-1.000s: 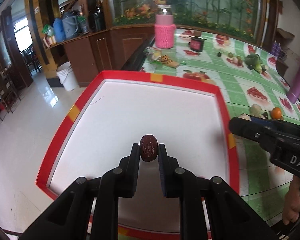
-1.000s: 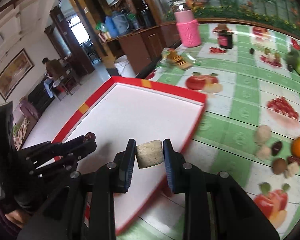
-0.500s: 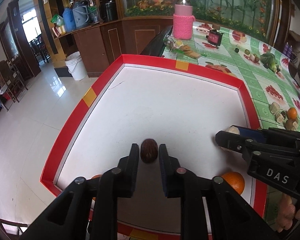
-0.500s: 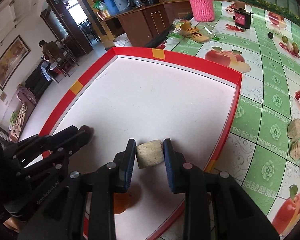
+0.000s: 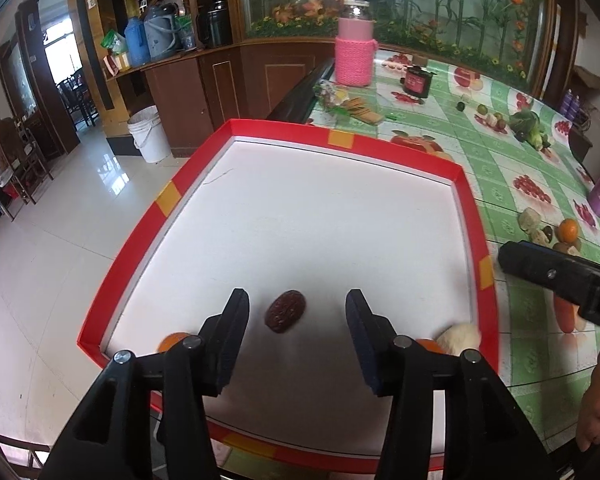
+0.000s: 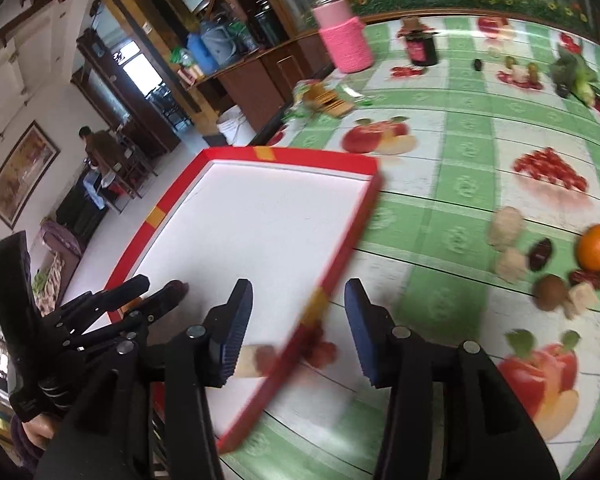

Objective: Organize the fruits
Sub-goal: 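Grasp another cake cube with the right gripper while the left grasps a kiwi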

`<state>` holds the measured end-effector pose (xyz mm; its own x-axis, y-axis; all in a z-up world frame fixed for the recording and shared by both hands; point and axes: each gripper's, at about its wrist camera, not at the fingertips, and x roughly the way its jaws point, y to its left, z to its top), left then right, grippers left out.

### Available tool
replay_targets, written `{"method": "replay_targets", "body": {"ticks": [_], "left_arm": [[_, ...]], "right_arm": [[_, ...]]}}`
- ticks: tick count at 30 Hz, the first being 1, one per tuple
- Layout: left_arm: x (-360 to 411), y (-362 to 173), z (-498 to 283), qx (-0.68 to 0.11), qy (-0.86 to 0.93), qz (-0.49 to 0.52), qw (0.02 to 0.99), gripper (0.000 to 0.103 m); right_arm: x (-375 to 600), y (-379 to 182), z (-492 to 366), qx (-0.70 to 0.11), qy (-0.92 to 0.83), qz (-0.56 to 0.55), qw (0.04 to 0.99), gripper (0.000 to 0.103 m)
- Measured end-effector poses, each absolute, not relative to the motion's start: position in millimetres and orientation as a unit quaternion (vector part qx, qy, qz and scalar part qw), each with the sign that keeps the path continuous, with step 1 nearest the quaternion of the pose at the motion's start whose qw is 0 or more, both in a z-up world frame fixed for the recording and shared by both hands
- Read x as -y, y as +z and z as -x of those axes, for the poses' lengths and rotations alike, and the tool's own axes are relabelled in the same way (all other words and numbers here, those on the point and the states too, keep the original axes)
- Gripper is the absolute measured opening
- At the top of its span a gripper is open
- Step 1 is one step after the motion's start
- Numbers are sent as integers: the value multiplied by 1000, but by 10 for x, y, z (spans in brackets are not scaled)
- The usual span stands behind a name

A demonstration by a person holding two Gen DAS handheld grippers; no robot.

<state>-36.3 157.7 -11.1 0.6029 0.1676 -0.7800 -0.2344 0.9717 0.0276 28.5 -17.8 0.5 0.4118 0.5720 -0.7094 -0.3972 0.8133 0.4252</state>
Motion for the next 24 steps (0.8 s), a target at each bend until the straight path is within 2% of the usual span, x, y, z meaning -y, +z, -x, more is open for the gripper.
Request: {"method": "replay_targets", "body": {"ticks": [12,24], "left_arm": [[-957,-17,430,-429,48,9,902,54],[-409,-30,431,-443,8,-26,896,57]], "right_arm": [[1377,-156,-22,-454,191,-102,864,51],[1596,-320,-422,-447,149,-72,879,51]]}}
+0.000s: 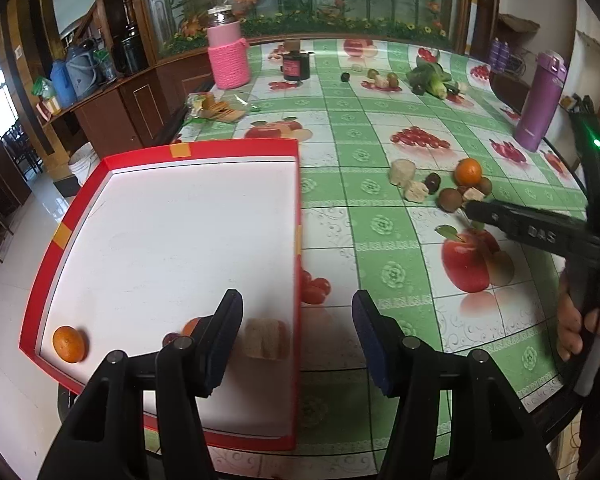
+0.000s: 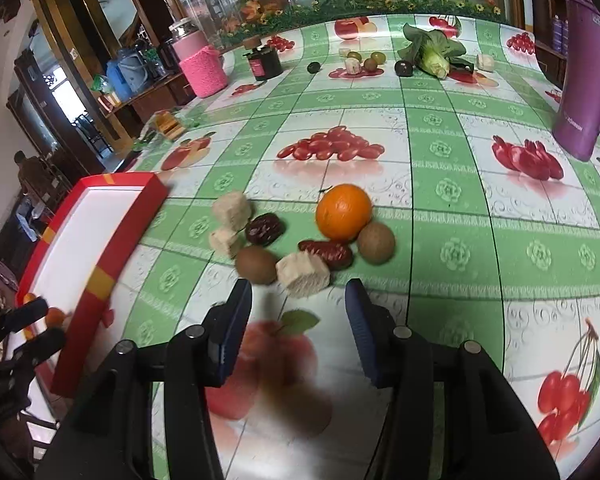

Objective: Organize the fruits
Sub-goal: 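Grasp another cake cube with the right gripper while the left grasps a kiwi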

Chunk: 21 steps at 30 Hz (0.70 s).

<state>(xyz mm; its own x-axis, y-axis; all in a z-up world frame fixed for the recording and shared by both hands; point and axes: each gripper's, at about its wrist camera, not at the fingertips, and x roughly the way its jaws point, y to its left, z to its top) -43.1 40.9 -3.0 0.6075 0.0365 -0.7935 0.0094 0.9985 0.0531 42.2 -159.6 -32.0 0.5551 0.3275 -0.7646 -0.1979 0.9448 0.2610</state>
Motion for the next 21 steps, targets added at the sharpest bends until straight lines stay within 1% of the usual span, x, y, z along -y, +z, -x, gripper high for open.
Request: {"method": "replay_targets", "body": {"ticks": [7,9,11,13,17,21], "left_arm": [[-266,-64,373,-453,2,-37,891,57],[-219,-77,345,-455,-2,-38,889,57],[-158,-81,316,-457,-8,-40,888,57],[-88,-71,280,-457,-12,-45,888,57],[47,-46,176,-456,-22,-56,888,57],[219,-60,36,-457,-37,-61,887,57]], "right_arm": [[1568,-346,-499,-445,156,-70,879,50],[1561,-351,-504,-443,153,-64,881,46],[1551,-355,-507,-443,151,-57,882,40],[1555,-357,-505,-444,152,-51,882,29],[1617,-351,-504,-449,156,-66,877,29],[1797,-349,-509,-456,145,-105,872,29]]}}
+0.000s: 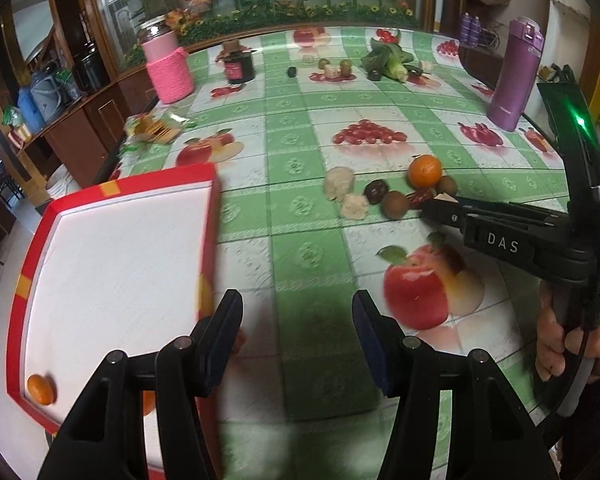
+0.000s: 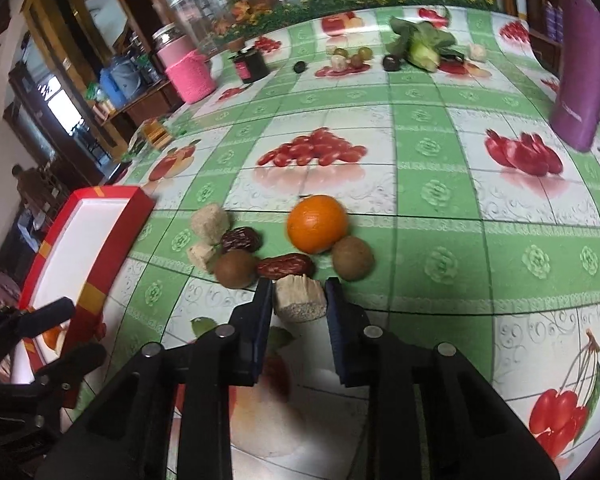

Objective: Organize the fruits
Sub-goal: 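Grasp another cake cube with the right gripper while the left grasps a kiwi, then carry the cube and kiwi into the tray and open both grippers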

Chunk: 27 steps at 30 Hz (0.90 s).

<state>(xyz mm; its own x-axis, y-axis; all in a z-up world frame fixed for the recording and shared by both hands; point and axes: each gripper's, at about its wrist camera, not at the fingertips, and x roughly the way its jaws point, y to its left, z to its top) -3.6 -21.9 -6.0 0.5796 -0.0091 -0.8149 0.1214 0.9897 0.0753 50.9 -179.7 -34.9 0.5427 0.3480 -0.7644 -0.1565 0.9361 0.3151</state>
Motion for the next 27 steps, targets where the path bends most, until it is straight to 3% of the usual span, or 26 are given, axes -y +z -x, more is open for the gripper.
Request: {"method": "replay_targets", "body": {"ticks": [5,12,20,27], "left_arm": [[542,-167,-195,-471,-84,-63,876,56],[747,-260,-495,-482,-102,-55,869,41],[845,-301,-695,-483,-109,-55,867,38],[877,-372,-763,-482,-123,-50,866,22]], "right_arm": [[2108,-350,-515,-457,108,-145,871,28],[2251,-347,-476,-456,102,-153,871,28],[2253,-347,-469,-458,106,-152,870,29],[2235,-350,-467,-458,106,-151,870,29]]}}
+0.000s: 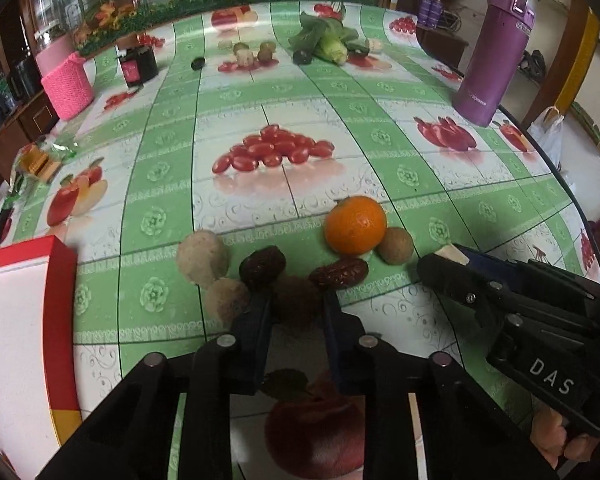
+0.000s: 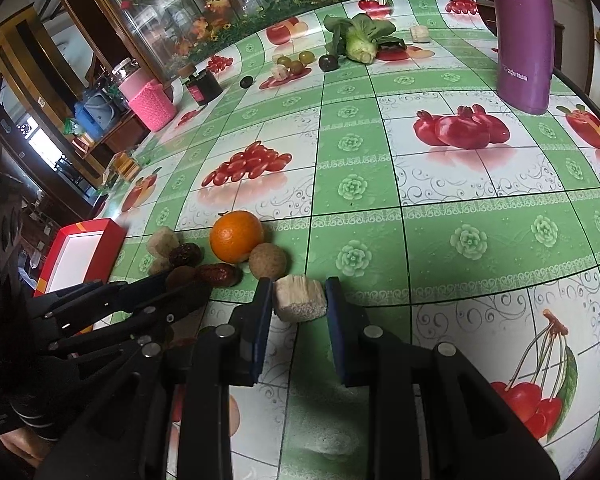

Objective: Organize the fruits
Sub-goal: 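Carry the cube and kiwi into the tray and open both grippers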

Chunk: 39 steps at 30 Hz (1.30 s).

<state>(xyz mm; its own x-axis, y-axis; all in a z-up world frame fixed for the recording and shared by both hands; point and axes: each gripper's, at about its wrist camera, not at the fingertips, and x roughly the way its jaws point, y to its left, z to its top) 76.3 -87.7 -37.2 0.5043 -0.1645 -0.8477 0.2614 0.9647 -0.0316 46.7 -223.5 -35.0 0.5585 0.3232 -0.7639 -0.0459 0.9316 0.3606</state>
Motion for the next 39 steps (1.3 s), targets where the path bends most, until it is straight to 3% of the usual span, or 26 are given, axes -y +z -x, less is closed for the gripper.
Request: {"method": "replay_targets", "body": {"ticks": [8,18,39], "left_arm": [[752,-300,-633,-473,-127,-30,871,22],[100,143,-107,-414,-73,-3,907,22],[-1551,-2,203,-416,85,74,902,22]], "right_arm": [[2186,-336,-443,-451,120,-152,871,29],[1882,-31,-310,-371,192,-139,898,29],[-474,-49,-357,-391,347,-18,852,29]]}}
